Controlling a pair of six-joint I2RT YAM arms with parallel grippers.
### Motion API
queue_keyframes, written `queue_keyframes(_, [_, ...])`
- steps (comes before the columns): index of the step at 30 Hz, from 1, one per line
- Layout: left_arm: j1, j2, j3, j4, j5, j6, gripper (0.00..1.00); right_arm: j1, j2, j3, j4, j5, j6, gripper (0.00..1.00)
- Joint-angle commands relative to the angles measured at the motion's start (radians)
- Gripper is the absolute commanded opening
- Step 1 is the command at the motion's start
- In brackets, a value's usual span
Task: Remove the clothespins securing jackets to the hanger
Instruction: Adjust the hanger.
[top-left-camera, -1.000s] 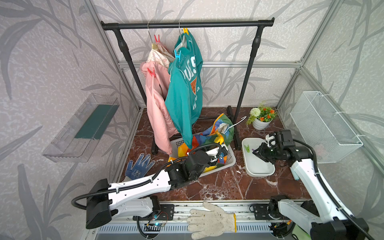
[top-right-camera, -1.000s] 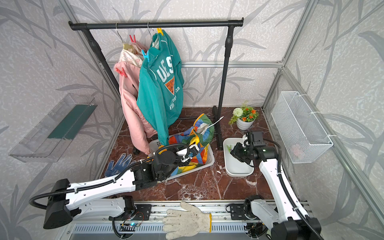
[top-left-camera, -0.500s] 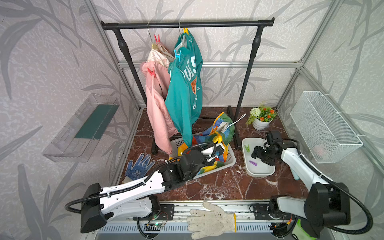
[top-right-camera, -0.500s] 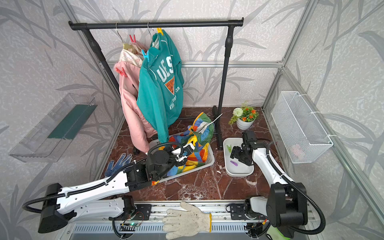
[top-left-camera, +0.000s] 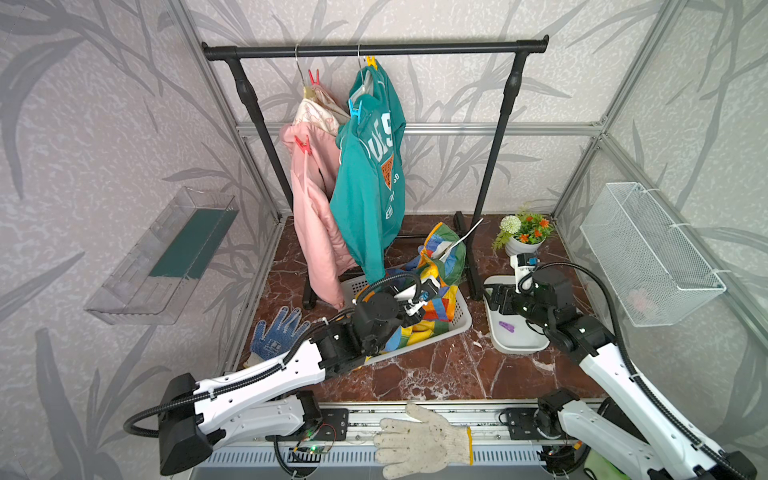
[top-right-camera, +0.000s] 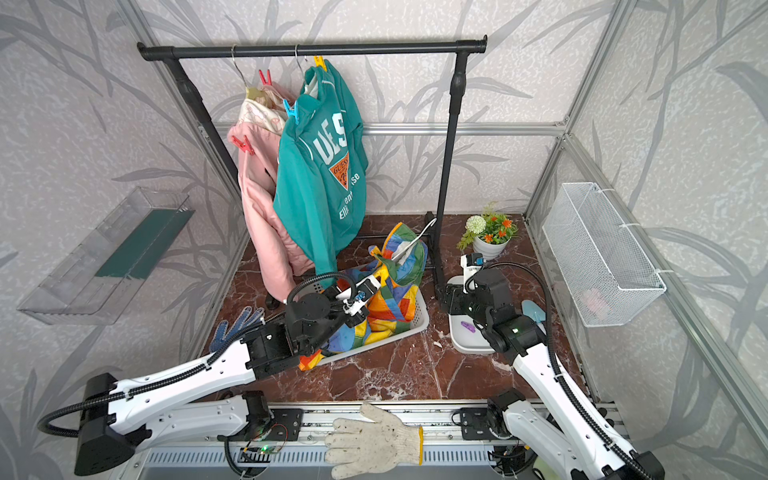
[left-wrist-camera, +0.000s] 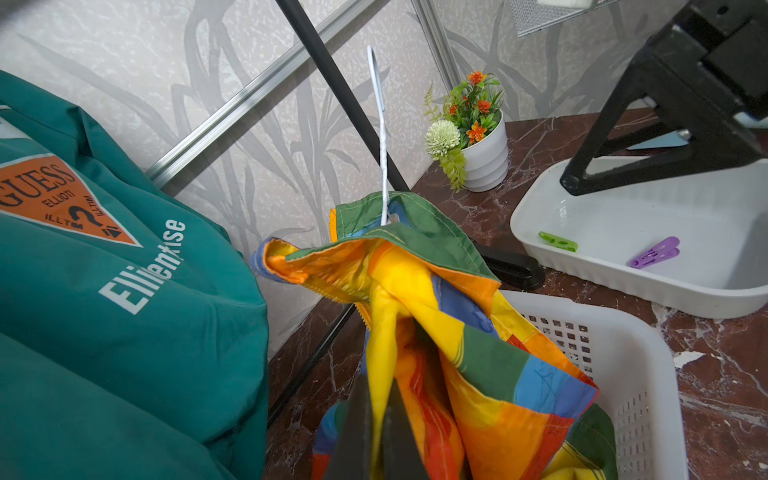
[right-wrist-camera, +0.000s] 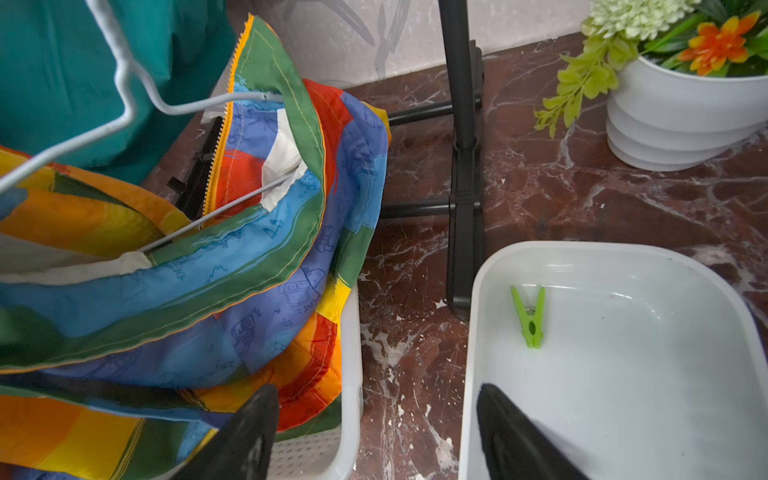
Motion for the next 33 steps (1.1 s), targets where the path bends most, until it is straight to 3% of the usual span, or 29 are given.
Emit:
queue_keyframes(1, [0.012, -0.037, 0.015, 0.026, 0.048, -0.048, 0.0, 0.021, 0.012, -0.017, 0.204, -0.035, -0.007, 0.78])
queue_keyframes(13, [0.03, -0.057, 0.011, -0.015, 0.07, -0.116, 0.0, 0.051, 0.154, 0.014, 0.536, -0.165, -0.033, 0.89])
queue_keyframes(28, [0.044, -0.087, -0.004, -0.006, 0.112, -0.138, 0.0, 0.051, 0.292, 0.094, 0.692, -0.208, -0.002, 0.88])
queue_keyframes(33, [0.045, -0.108, -0.023, 0.011, 0.123, -0.141, 0.0, 0.051, 0.374, 0.137, 0.765, -0.261, 0.034, 0.81])
